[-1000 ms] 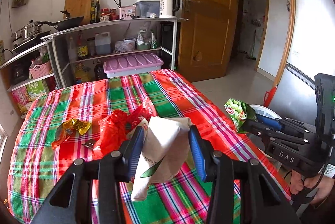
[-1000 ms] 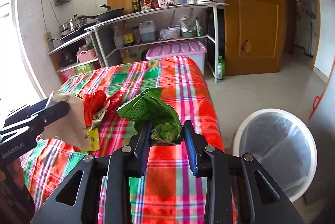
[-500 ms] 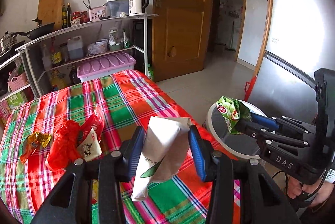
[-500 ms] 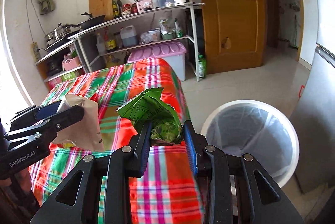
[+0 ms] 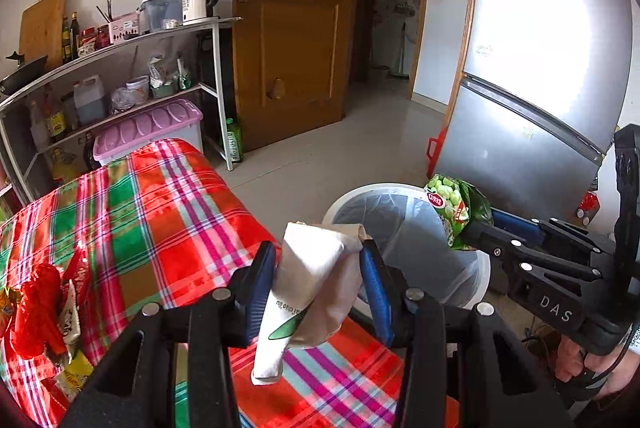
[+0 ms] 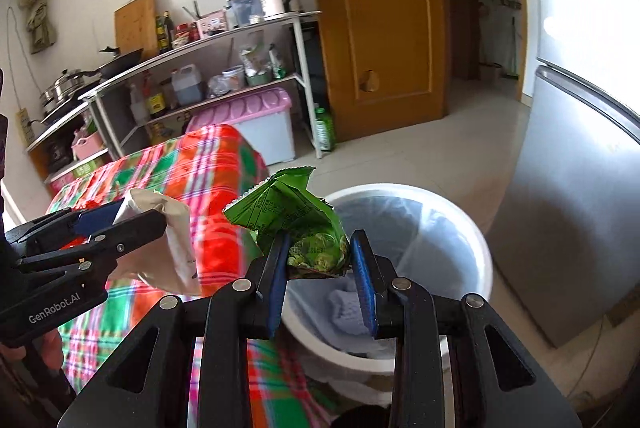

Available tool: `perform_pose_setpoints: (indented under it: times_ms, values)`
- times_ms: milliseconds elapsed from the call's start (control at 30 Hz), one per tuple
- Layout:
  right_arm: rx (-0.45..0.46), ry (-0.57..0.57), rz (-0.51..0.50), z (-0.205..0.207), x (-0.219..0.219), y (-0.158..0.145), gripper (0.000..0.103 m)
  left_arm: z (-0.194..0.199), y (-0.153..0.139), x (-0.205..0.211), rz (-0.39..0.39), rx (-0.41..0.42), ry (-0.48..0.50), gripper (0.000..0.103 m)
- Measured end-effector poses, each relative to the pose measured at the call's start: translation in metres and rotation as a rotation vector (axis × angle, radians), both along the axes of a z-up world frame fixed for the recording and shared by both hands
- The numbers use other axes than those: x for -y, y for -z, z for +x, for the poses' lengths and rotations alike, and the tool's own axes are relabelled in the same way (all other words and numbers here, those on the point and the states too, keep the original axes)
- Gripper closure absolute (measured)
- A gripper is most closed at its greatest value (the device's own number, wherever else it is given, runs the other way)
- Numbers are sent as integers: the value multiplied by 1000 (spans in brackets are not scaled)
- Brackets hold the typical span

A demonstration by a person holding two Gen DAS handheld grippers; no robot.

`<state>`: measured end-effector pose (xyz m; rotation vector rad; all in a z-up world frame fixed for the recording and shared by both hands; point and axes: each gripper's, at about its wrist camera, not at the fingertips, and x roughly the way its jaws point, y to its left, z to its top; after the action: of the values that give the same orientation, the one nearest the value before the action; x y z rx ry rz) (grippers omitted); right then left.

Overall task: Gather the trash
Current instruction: 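Carry the paper cone and green snack bag in both tools over the bin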

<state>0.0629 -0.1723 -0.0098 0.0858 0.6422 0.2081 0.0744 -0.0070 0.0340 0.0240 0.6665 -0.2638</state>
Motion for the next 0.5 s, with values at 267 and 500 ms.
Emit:
perform_pose_setpoints:
  times_ms: [267,500]
  values:
    - [-33,83,5,9,41,9,71,18,9,46,3,-25,64,58]
    - [-73,114,-14,20,60,24,71,34,21,63,17,-65,67,58]
